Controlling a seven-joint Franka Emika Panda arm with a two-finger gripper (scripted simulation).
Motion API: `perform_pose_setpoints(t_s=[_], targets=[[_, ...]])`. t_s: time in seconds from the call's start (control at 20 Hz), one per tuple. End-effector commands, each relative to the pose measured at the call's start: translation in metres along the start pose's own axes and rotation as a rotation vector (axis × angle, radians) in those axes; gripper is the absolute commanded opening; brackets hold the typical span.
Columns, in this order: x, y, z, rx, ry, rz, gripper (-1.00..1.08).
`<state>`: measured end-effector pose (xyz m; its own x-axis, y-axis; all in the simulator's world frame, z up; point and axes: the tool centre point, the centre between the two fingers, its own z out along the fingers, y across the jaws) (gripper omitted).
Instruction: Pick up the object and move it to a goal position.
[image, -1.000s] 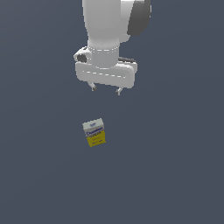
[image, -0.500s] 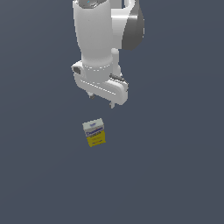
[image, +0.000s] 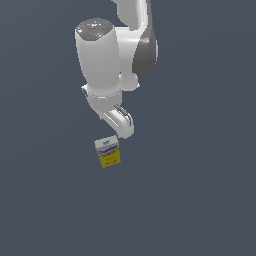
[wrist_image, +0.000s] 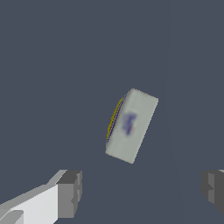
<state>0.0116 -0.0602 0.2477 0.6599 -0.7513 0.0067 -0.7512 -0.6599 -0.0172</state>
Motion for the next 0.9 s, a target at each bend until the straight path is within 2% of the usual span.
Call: perform_pose_setpoints(t_s=[0.0,0.4,0.85], targets=[[0.007,0.000,0.009,-0.003,-0.002,0.075,1.00],[0.024,0.000,0.033,-0.013,-0.004,0.256,1.00],[0.031,0.001,0.045,-0.018,-0.004,0.344,1.00]])
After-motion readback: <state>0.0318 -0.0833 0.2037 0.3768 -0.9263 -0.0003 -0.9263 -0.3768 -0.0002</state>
